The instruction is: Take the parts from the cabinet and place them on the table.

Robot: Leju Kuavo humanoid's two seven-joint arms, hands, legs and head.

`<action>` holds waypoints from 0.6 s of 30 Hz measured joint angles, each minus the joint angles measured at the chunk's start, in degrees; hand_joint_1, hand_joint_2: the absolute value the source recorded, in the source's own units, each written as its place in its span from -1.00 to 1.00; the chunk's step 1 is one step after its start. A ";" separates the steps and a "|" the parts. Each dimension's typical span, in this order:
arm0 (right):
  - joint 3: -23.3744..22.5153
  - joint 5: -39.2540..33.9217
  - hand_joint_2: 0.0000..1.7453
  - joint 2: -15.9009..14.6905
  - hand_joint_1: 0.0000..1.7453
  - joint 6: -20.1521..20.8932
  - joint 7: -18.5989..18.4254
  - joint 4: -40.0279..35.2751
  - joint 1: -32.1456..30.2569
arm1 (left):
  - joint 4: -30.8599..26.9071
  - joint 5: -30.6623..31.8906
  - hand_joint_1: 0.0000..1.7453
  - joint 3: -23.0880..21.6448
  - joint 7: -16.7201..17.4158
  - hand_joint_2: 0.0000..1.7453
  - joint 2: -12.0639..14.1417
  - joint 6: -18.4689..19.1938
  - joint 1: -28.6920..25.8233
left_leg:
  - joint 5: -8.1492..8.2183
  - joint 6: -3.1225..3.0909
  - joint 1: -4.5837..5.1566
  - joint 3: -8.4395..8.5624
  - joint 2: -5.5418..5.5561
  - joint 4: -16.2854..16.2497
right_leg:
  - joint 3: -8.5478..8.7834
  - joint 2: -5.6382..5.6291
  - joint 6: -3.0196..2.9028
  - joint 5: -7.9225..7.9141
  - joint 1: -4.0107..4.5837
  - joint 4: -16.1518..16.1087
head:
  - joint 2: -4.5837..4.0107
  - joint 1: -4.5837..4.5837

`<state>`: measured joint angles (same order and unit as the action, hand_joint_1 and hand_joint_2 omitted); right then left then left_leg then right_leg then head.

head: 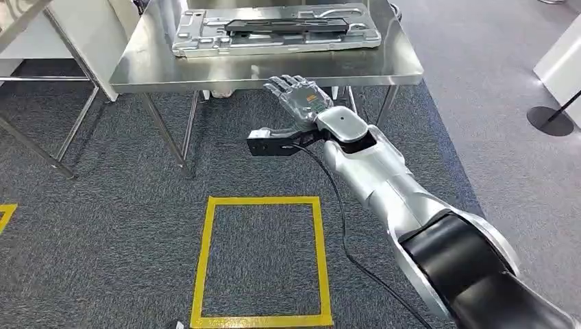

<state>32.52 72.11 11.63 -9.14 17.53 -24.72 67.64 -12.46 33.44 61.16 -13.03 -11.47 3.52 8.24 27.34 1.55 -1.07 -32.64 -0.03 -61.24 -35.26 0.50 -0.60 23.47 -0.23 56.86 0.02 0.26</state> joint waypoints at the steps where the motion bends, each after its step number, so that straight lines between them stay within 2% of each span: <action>1: 0.00 -0.33 -1.00 -0.02 -1.00 0.00 0.02 0.00 0.00 | 0.00 0.02 -1.00 -0.02 -0.02 -1.00 0.02 -0.02 0.17 | 1.35 -0.31 0.14 2.19 0.06 3.53 | -0.57 -0.03 0.33 -0.06 0.24 0.39 | 0.00 -0.09; 2: -0.02 -0.66 -1.00 -0.09 -1.00 0.11 0.02 0.02 -0.22 | 0.00 0.02 -1.00 -0.02 -0.04 -1.00 0.02 -0.04 0.13 | 0.34 -0.88 0.45 1.54 0.32 2.66 | -0.62 -0.07 0.62 -0.23 0.25 0.50 | 0.00 0.02; 4: -0.07 -1.40 -1.00 -0.09 -1.00 0.33 0.09 0.07 -0.71 | 0.00 0.02 -1.00 -0.02 -0.15 -1.00 0.07 -0.20 0.07 | 0.59 -1.40 0.46 1.11 0.30 3.04 | -0.89 -0.14 1.29 -0.69 0.33 0.65 | 0.00 -0.13; 5: -0.20 -1.72 -1.00 -0.22 -1.00 0.31 0.07 0.11 -0.94 | 0.00 0.00 -1.00 -0.02 -0.20 -1.00 0.09 -0.20 0.06 | 0.28 -1.87 0.33 0.99 0.33 3.26 | -1.01 -0.13 1.63 -0.87 0.42 0.63 | -0.02 -0.20; 6: -0.39 -2.12 -1.00 -0.48 -1.00 0.26 0.02 0.15 -1.13 | 0.00 0.00 -1.00 -0.02 -0.24 -1.00 0.07 -0.20 0.05 | -0.18 -2.42 0.03 0.96 0.16 3.59 | -1.24 -0.24 1.89 -0.50 0.14 0.92 | -0.02 -0.20; 7: -0.66 -2.43 -1.00 -0.77 -1.00 0.26 0.00 0.24 -1.27 | 0.00 -0.02 -1.00 -0.02 -0.35 -1.00 0.07 -0.20 0.08 | -0.48 -2.76 0.07 0.74 0.14 3.65 | -1.88 -0.31 2.30 1.24 0.01 2.66 | 0.00 -0.04; 8: -0.92 -2.78 -1.00 -1.12 -1.00 0.15 0.00 0.39 -1.48 | 0.00 -0.02 -1.00 -0.02 -0.42 -1.00 0.09 -0.20 0.11 | -0.71 -3.06 0.07 0.40 0.11 3.64 | -3.56 -0.34 2.65 3.80 -0.06 6.53 | -0.02 -0.04; 9: -1.13 -3.04 -1.00 -1.51 -1.00 0.02 0.00 0.50 -1.91 | 0.00 -0.02 -1.00 -0.02 -0.48 1.00 0.09 -0.20 0.09 | -0.93 -3.12 0.11 0.10 0.12 3.63 | -5.55 -0.33 2.98 6.20 -0.14 11.32 | -0.02 -0.07; 10: -1.29 -3.26 -1.00 -1.75 -1.00 -0.04 0.00 0.63 -2.56 | 0.00 0.00 -1.00 -0.02 -0.50 1.00 0.09 -0.22 0.05 | -1.11 -3.15 0.13 -0.20 0.11 3.59 | -7.46 -0.33 3.20 8.03 -0.19 15.86 | 0.00 -0.07; 11: -1.79 -3.91 -1.00 -2.47 -1.00 -0.13 -0.02 0.87 -3.56 | 0.00 0.00 -1.00 -0.02 -0.50 1.00 0.11 -0.24 0.03 | -1.29 -3.17 0.13 -0.49 0.16 3.54 | -8.65 -0.33 3.33 8.88 -0.23 18.99 | 0.00 -0.04; 12: -2.12 -4.33 -1.00 -2.91 -1.00 -0.24 -0.02 1.05 -4.49 | 0.00 0.00 -1.00 -0.02 -0.50 1.00 0.11 -0.26 0.00 | -1.39 -3.17 0.13 -0.63 0.25 3.51 | -8.35 -0.33 3.32 8.25 -0.30 18.69 | 0.00 -0.04; 13: -2.58 -4.81 -1.00 -3.46 -1.00 -0.37 -0.02 1.25 -5.30 | 0.00 0.00 -1.00 -0.04 -0.52 1.00 0.13 -0.26 -0.02 | -1.46 -3.13 0.16 -0.69 0.39 3.48 | -6.68 -0.33 3.18 6.61 -0.34 16.06 | 0.00 -0.02; 15: -3.60 -5.83 -1.00 -4.43 -1.00 -1.07 0.11 1.62 -6.38 | 0.00 0.02 -1.00 -0.04 -0.59 1.00 0.13 -0.26 0.01 | -1.51 -3.05 0.35 -0.63 0.46 3.41 | -0.61 -0.33 2.34 1.87 -0.12 4.98 | 0.00 0.00; 16: -4.09 -6.23 -1.00 -4.85 -1.00 -1.36 0.18 1.71 -6.69 | 0.00 0.02 -1.00 -0.09 -0.66 1.00 0.09 -0.24 0.01 | -1.57 -2.88 0.34 -0.72 0.41 3.46 | 1.34 -0.32 1.65 1.67 0.11 0.68 | 0.00 -0.07; 17: -4.64 -6.73 -1.00 -5.09 -1.00 -1.55 0.31 1.81 -7.10 | 0.00 0.02 -1.00 -0.11 -0.74 1.00 0.11 -0.22 0.07 | -1.63 -2.45 0.64 -1.02 0.36 3.35 | 1.44 -0.26 1.44 1.50 0.36 0.19 | 0.00 -0.26; 18: -5.16 -7.30 -1.00 -5.40 -1.00 -1.62 0.42 1.95 -7.76 | 0.00 0.00 -1.00 -0.11 -0.90 -1.00 0.17 -0.17 0.09 | -1.73 -2.15 0.47 -1.14 0.21 3.40 | 1.23 -0.32 1.32 1.44 0.51 0.22 | -0.02 -0.09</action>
<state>27.36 64.80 6.23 -10.75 17.94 -22.77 59.88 -12.46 33.44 61.05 -13.92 -11.30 3.34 8.33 25.61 -0.60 -0.60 -33.78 0.18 -57.84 -34.03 0.18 0.72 24.90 0.28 57.08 0.00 0.18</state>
